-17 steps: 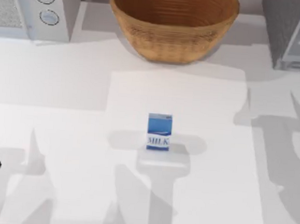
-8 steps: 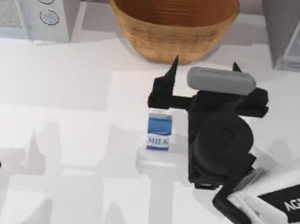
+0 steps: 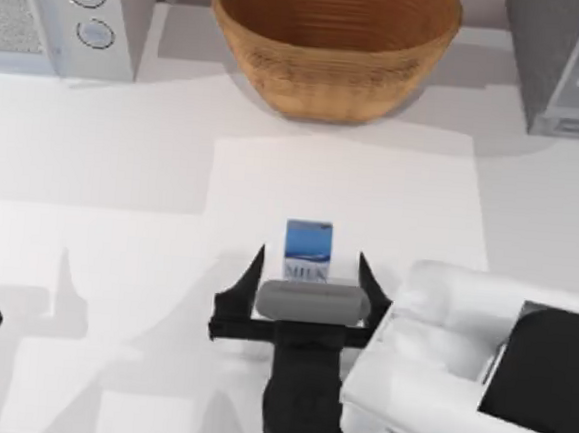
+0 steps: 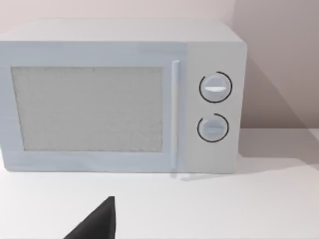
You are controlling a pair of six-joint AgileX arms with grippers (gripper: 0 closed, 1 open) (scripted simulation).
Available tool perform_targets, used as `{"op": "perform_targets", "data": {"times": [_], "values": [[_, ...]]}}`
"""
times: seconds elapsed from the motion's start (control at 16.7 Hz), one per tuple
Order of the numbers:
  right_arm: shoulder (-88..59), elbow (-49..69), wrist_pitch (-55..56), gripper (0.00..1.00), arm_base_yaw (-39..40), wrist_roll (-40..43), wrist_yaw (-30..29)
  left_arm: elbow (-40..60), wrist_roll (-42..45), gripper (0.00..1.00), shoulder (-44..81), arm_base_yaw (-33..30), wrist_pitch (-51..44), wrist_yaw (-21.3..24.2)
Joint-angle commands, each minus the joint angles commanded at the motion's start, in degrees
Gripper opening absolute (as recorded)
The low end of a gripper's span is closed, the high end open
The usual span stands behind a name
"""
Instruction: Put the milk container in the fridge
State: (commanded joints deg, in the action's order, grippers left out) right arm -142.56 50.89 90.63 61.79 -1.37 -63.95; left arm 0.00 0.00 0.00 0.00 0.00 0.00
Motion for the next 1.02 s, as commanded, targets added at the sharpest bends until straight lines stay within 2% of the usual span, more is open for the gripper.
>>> {"op": "perform_targets", "data": {"times": [0.48,0.84,1.02], "values": [[-2.30,0.87,1.22,1.00,0.53,0.17,-0.72,0.00,0.00,1.00,0.00,0.00,0.00,0.00],[-3.63,6.74,-2.86,1.00,-5.44,0.43,5.35,0.00,0.00,1.00,0.00,0.00,0.00,0.00],[-3.72,7.13,-3.14,1.00,-5.85,0.45,5.76,0.00,0.00,1.00,0.00,0.00,0.00,0.00]]}}
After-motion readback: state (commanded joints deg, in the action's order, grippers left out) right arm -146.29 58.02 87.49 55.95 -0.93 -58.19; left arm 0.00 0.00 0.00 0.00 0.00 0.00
